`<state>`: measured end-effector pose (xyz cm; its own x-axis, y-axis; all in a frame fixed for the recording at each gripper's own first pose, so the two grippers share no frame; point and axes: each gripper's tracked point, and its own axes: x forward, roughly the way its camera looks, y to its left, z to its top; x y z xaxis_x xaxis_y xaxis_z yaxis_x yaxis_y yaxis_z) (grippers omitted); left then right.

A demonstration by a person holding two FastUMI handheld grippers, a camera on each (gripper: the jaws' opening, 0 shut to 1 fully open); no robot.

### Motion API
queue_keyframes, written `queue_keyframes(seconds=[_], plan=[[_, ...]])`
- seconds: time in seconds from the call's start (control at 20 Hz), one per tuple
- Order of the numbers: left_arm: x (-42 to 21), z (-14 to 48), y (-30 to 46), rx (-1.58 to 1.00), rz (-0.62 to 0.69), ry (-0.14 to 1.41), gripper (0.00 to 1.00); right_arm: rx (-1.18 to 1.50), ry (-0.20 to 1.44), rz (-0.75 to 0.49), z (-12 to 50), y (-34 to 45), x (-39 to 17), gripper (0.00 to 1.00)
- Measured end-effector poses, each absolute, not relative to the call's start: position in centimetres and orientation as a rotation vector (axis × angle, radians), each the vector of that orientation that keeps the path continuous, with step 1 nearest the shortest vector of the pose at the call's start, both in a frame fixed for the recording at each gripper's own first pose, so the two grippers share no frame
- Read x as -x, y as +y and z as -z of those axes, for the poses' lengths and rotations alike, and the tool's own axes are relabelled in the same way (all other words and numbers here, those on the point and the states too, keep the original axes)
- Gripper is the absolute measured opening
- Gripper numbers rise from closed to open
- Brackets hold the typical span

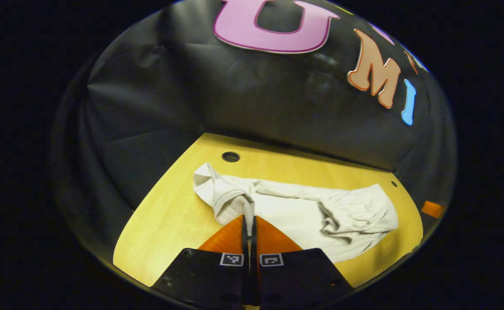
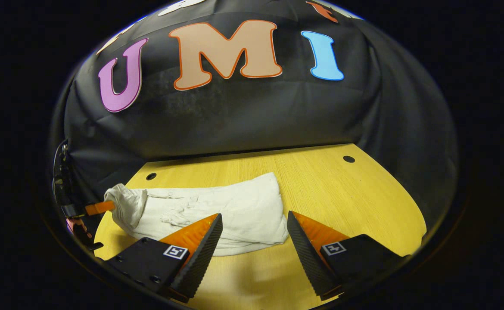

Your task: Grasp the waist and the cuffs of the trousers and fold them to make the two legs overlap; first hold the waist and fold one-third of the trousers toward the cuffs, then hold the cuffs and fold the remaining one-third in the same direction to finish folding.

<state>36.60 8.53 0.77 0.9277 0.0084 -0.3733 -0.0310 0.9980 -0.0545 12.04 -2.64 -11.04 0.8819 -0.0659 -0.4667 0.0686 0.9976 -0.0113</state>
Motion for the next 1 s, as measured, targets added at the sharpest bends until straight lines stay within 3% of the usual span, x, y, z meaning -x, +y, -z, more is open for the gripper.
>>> queue_keyframes(seconds=[0.15,0.2,0.35,0.4,0.45,0.55,0.6,1.0], plan=[[-37.8,-3.0,2.4,0.041,0.061,0.346,0.00,-0.004,0.498,0.058,10.9,-4.4,-11.5,0.97],[-38.1,-3.7,0.4,0.032,0.087,0.332,0.00,-0.003,0.502,0.058,10.9,-5.2,-11.3,0.92],[-39.0,-5.6,-6.2,0.027,0.178,0.302,0.00,-0.015,0.513,0.052,10.9,-7.0,-11.0,0.92],[-39.2,-6.0,-8.4,0.017,0.213,0.296,0.00,-0.012,0.514,0.053,10.8,-7.9,-11.0,0.97],[-39.3,-6.2,-10.6,-0.002,0.244,0.290,0.00,-0.007,0.516,0.055,10.9,-8.8,-11.0,0.92],[-39.3,-6.5,-14.9,-0.045,0.311,0.281,0.00,0.005,0.518,0.061,10.8,-10.5,-10.8,0.92],[-39.3,-6.4,-17.0,-0.066,0.344,0.278,0.00,0.008,0.519,0.063,10.8,-11.2,-10.8,0.97],[-36.7,1.4,-25.2,-0.274,0.469,0.383,0.01,0.009,0.528,0.072,11.1,-15.7,-10.3,0.92]])
